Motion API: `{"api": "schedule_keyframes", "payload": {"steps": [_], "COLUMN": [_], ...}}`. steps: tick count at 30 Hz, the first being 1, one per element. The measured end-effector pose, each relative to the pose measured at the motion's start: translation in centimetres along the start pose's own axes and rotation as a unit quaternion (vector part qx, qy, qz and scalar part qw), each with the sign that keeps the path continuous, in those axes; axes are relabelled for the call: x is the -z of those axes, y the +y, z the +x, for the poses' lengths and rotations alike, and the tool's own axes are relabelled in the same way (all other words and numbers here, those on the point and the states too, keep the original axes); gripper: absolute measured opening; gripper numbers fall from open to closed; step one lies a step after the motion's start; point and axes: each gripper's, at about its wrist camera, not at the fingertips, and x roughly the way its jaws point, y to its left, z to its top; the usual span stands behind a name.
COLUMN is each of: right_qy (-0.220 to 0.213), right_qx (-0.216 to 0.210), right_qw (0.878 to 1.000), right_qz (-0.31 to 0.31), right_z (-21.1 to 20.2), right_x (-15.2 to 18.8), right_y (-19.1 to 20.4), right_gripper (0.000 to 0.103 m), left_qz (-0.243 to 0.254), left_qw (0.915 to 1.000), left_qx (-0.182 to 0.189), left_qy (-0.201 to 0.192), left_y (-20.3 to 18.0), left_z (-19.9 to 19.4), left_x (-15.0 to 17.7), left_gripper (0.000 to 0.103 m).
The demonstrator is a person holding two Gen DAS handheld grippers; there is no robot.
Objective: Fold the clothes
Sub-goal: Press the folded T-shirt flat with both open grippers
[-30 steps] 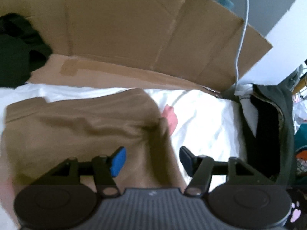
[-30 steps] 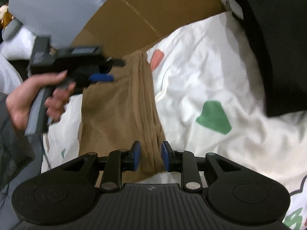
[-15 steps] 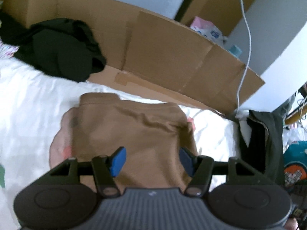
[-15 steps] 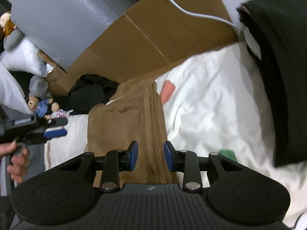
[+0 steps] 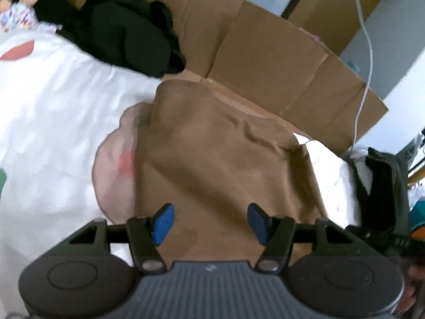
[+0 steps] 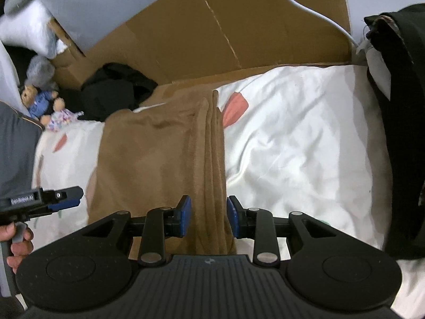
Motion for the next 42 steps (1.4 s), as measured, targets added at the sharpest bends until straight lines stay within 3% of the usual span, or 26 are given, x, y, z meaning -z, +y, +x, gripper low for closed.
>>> {"api": "schedule_keyframes", "payload": {"steps": [6, 10, 15, 18, 20, 24, 30, 34, 37, 42], "right_qy": [0.019, 0.038, 0.038, 0.041, 0.050, 0.066, 0.063, 0.054, 0.044, 0.020], "right_qx": [0.022, 0.047, 0.062, 0.052, 0.057, 0.083, 0.072, 0.087, 0.086, 0.083], "right_qw": [0.999, 0.997, 0.993, 0.993, 0.991, 0.989, 0.991, 0.991, 0.992, 0.993], "right_qz": [-0.022, -0.050, -0.097, -0.093, -0.107, -0.101, -0.091, -0.083, -0.076, -0.082], "right_z": [0.1, -0.1, 0.7, 1.7, 2.6, 4.1, 3.6, 2.4, 1.7, 2.0], "right_x": [-0.5, -0.9, -1.3, -1.5, -1.2, -0.9, -1.1, -1.2, -1.4, -2.0], "right_y": [1.1, 2.1, 3.5, 4.1, 4.5, 3.7, 2.0, 1.7, 1.9, 3.0], "right_gripper": [0.040, 0.040, 0.040, 0.040, 0.040, 0.040, 0.037, 0.038, 0.039, 0.039], "left_qz": [0.010, 0.044, 0.010, 0.015, 0.006, 0.016, 0.023, -0.010, -0.010, -0.022], "left_qw": [0.9993, 0.9978, 0.9979, 0.9970, 0.9945, 0.9926, 0.9943, 0.9950, 0.9963, 0.9953], "left_qx": [0.033, 0.044, 0.063, 0.074, 0.103, 0.118, 0.098, 0.093, 0.081, 0.094], "left_qy": [0.013, 0.025, 0.011, 0.013, 0.017, 0.027, 0.035, 0.036, 0.027, -0.005], "left_y": [0.9, 1.0, 2.5, 2.7, 2.9, 2.6, 2.6, 3.5, 3.9, 4.7], "left_z": [0.3, -0.3, -0.8, -0.4, 0.1, 0.9, 2.1, 1.8, 1.2, 0.5], "left_x": [1.7, 2.2, 2.5, 3.0, 3.5, 3.9, 4.7, 4.9, 5.0, 4.4], "left_gripper": [0.065, 0.065, 0.068, 0.061, 0.049, 0.044, 0.032, 0.022, 0.021, 0.021]}}
